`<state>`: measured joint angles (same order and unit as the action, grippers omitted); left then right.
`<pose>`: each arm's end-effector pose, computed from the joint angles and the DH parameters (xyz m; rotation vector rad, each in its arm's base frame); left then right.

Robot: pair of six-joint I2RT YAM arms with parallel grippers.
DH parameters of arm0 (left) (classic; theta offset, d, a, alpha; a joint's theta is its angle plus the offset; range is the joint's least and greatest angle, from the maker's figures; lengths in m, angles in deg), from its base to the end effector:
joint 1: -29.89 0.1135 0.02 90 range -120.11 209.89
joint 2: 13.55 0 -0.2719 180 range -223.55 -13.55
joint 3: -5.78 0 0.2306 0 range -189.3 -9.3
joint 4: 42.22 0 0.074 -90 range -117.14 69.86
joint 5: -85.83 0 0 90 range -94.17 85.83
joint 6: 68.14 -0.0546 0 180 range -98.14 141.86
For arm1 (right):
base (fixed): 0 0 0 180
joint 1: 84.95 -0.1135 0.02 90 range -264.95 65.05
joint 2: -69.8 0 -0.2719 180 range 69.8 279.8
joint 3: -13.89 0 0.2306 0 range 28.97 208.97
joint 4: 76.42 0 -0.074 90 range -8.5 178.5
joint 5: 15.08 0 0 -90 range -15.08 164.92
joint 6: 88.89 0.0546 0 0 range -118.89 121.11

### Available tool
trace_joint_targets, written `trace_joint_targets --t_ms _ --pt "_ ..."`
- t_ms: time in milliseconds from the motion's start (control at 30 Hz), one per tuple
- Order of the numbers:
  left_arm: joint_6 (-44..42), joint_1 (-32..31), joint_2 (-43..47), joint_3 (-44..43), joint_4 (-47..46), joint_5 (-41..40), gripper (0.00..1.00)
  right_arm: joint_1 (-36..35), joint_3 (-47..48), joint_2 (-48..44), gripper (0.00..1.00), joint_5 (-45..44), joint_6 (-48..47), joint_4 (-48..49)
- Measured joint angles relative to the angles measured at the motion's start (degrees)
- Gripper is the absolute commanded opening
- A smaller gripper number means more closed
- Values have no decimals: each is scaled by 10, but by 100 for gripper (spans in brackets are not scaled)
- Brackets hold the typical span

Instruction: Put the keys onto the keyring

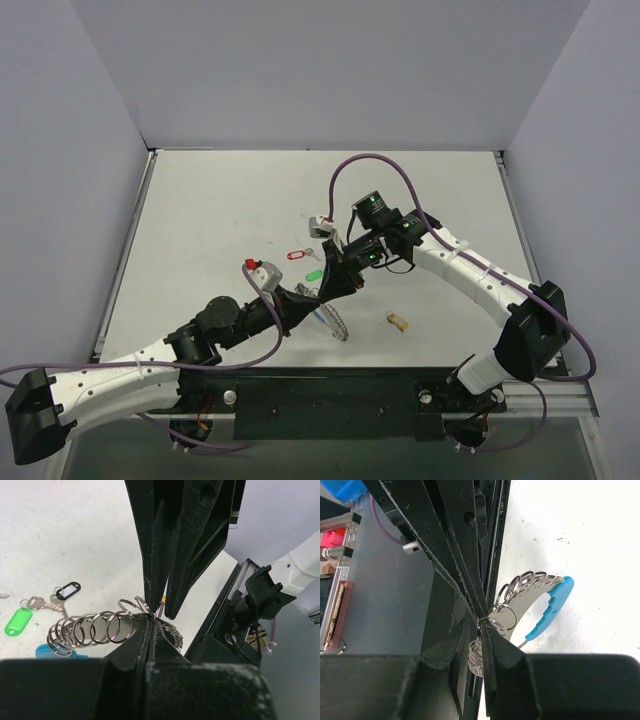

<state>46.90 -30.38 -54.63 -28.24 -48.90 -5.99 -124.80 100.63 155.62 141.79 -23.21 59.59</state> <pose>0.0870 -0.1489 0.2630 0.4879 1.6250 -1.1220 0.1985 0.2311 0.3232 -1.6041 1.4404 1.4774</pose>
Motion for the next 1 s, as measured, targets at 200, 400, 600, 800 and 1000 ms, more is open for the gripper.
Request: trace_joint_targets --t_ms 200,400,600,800,1000 --pt "3 6 -5 -17 33 7 0 0 -2 0 14 0 -4 0" --pt "9 14 -1 -18 47 13 0 0 -7 0 14 -5 -19 -1" --pt "15 20 2 -18 57 22 0 0 -7 0 13 -13 -37 -14" --pt "18 23 2 -18 66 26 0 -7 -7 0 13 -31 -47 -21" --pt "21 23 2 -18 67 28 0 -12 -7 0 11 -40 -51 -22"
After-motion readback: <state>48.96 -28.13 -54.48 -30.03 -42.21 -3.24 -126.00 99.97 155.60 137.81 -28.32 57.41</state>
